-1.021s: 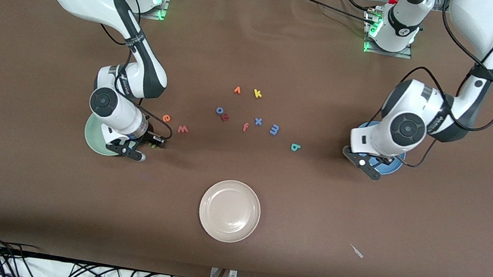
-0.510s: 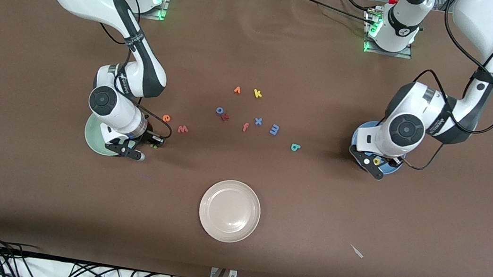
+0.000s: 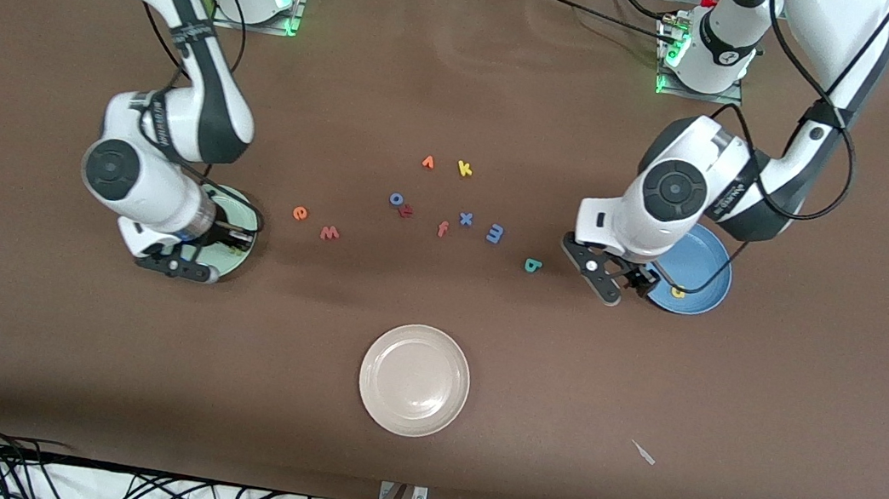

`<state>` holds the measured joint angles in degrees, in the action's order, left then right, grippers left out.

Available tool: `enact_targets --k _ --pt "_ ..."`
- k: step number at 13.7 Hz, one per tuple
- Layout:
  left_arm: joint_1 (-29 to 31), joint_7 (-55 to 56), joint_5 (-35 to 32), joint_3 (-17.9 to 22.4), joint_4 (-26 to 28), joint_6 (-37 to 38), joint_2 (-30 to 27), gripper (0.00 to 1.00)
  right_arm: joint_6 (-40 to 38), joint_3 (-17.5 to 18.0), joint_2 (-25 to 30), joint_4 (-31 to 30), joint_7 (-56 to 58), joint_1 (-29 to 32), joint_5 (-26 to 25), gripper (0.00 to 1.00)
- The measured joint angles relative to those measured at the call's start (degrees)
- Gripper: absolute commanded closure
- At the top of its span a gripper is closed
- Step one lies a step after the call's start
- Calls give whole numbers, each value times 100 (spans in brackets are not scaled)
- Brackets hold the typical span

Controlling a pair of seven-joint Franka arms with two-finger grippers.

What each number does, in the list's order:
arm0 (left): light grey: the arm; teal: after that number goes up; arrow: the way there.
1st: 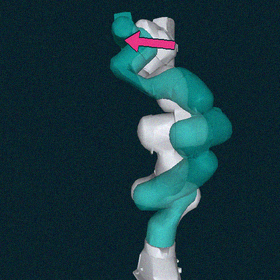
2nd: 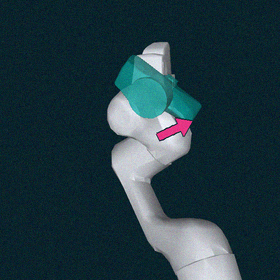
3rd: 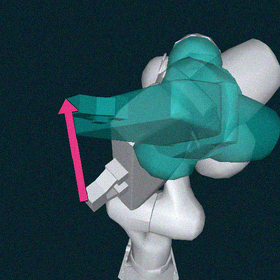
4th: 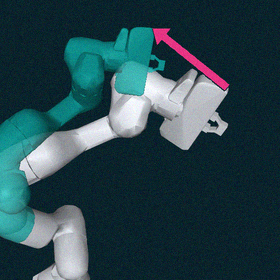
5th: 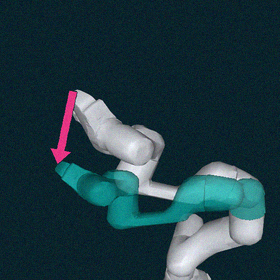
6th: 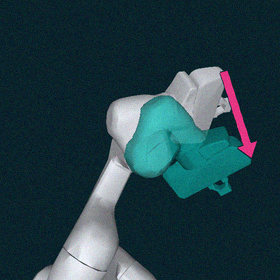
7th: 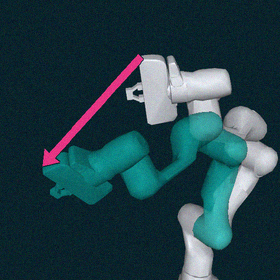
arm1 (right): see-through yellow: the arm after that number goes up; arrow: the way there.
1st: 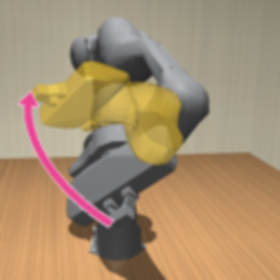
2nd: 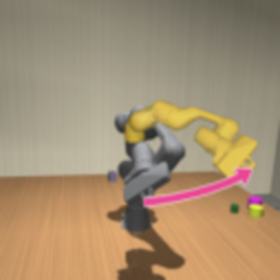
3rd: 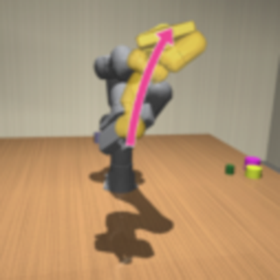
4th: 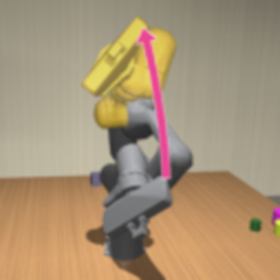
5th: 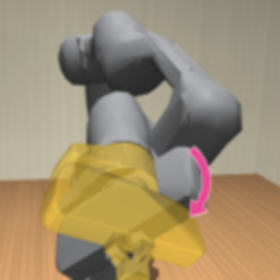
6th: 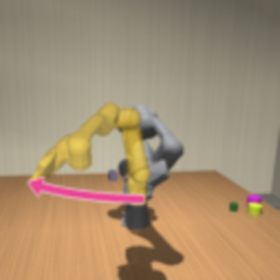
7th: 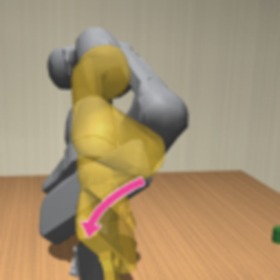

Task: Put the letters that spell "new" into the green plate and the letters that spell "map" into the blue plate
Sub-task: 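Carry the letters to the green and blue plates and release them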

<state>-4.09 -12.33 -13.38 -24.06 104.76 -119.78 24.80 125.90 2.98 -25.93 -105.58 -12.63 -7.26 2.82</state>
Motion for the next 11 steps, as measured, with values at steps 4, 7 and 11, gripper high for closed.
enact_targets --k 4,7,11 --pt "-644 552 0 -9 -115 -668 611 0 -7 -69 154 -490 521 432 7 30" --pt "-787 360 -144 -6 -135 -1240 1049 0 97 118 161 -593 165 405 12 26" --pt "-840 196 -732 4 -177 -1395 1315 5 352 906 175 -592 -1326 316 -82 25"
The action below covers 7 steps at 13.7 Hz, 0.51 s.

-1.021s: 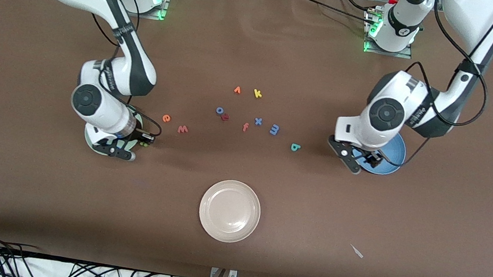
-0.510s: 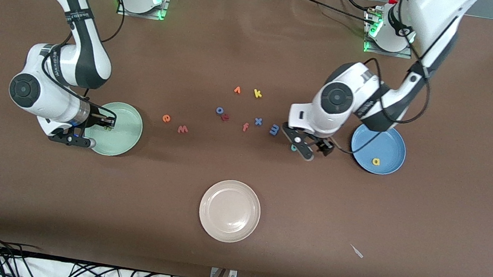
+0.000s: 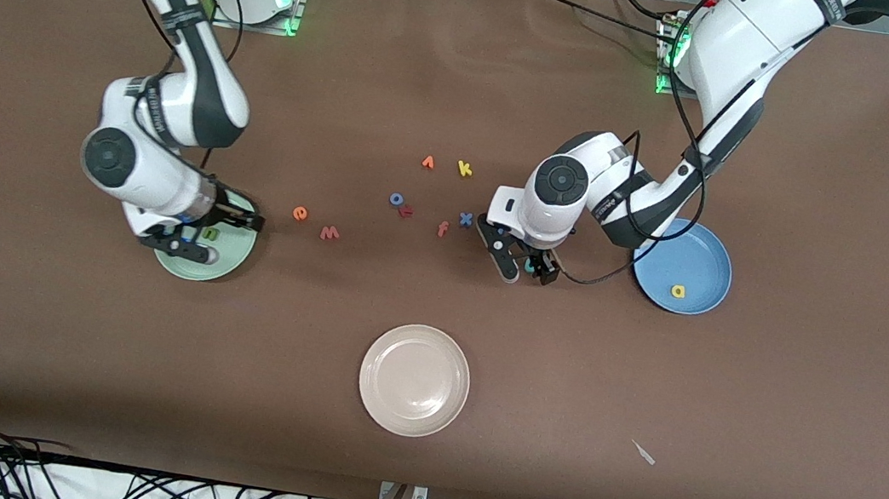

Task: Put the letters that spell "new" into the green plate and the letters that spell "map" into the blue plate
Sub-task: 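Carry the letters to the green and blue plates and release them, then grasp the orange e with the right gripper while the left gripper grasps the b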

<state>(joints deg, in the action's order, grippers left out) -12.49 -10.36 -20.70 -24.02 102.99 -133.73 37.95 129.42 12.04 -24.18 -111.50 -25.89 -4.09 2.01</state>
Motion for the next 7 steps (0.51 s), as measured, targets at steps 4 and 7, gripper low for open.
enact_targets --k 4,7 --pt "1 -182 -38 31 -2 -46 105 11 327 261 -86 -103 -1235 -450 -536 25" --pt "12 -196 -377 54 -3 -122 195 19 1308 258 -182 -793 -1401 -538 -973 25"
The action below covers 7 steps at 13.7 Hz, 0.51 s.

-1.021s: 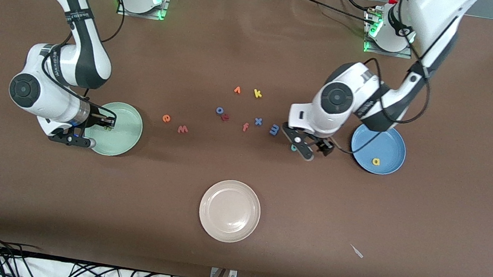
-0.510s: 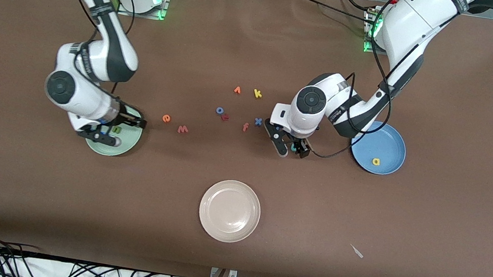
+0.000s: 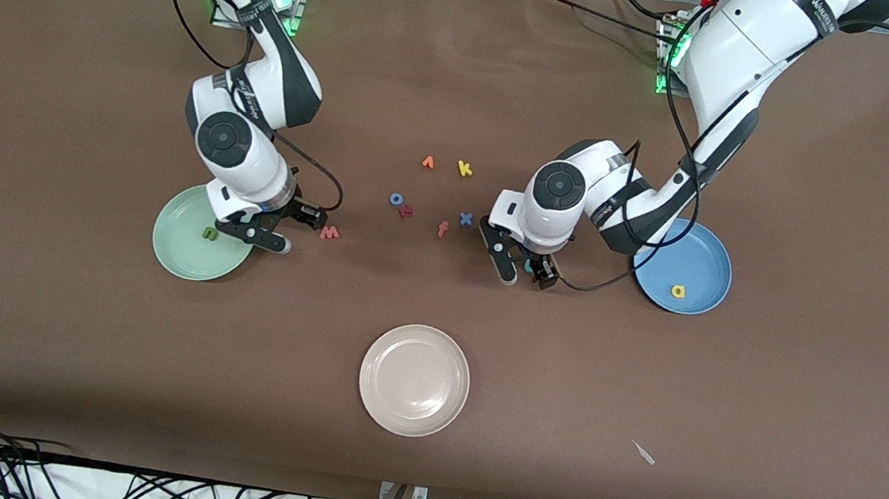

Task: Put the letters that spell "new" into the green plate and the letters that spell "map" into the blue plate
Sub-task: 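Grasp the orange e with the right gripper while the left gripper grasps the b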

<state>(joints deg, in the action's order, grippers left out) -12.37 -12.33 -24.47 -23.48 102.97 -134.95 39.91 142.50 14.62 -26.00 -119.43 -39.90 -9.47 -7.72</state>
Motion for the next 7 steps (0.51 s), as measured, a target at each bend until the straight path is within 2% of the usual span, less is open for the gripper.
enact_targets --k 2,3,5,6,7 --pt "1 -7 -22 6 0 -10 58 49 704 -16 -5 -586 -6 10 -126 25" --pt "2 -9 -22 10 0 -12 70 60 840 -19 0 -719 -6 10 -143 25" --pt "14 -10 -23 11 -1 -14 72 90 880 -19 28 -761 -6 12 -150 28" --pt "18 -11 -23 11 -3 -14 72 95 880 -21 40 -760 -6 13 -180 34" --pt "21 -12 -23 11 -13 -14 71 95 880 -23 44 -761 -7 15 -249 39"
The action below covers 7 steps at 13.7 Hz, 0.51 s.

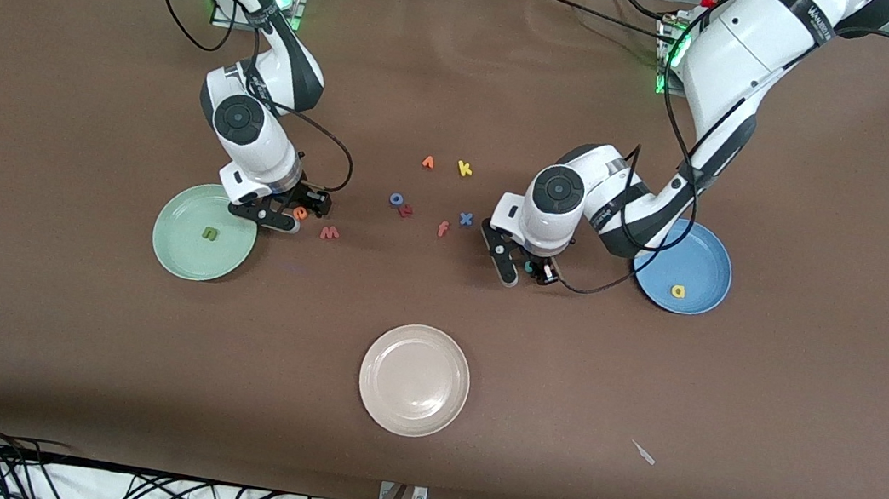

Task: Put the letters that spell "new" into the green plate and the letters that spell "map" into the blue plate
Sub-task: 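Grasp the orange e with the right gripper while the left gripper grasps the b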

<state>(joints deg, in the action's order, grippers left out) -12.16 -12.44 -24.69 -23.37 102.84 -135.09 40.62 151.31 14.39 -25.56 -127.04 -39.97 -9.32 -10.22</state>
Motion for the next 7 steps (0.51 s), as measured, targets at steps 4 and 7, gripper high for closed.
enact_targets --k 4,7 --pt "118 -13 -1 5 -113 38 -61 94 0 -75 0 -27 -11 6 -354 57" --pt "338 -199 -1 -6 -212 653 -401 93 15 -102 1 -40 -11 9 -374 89"
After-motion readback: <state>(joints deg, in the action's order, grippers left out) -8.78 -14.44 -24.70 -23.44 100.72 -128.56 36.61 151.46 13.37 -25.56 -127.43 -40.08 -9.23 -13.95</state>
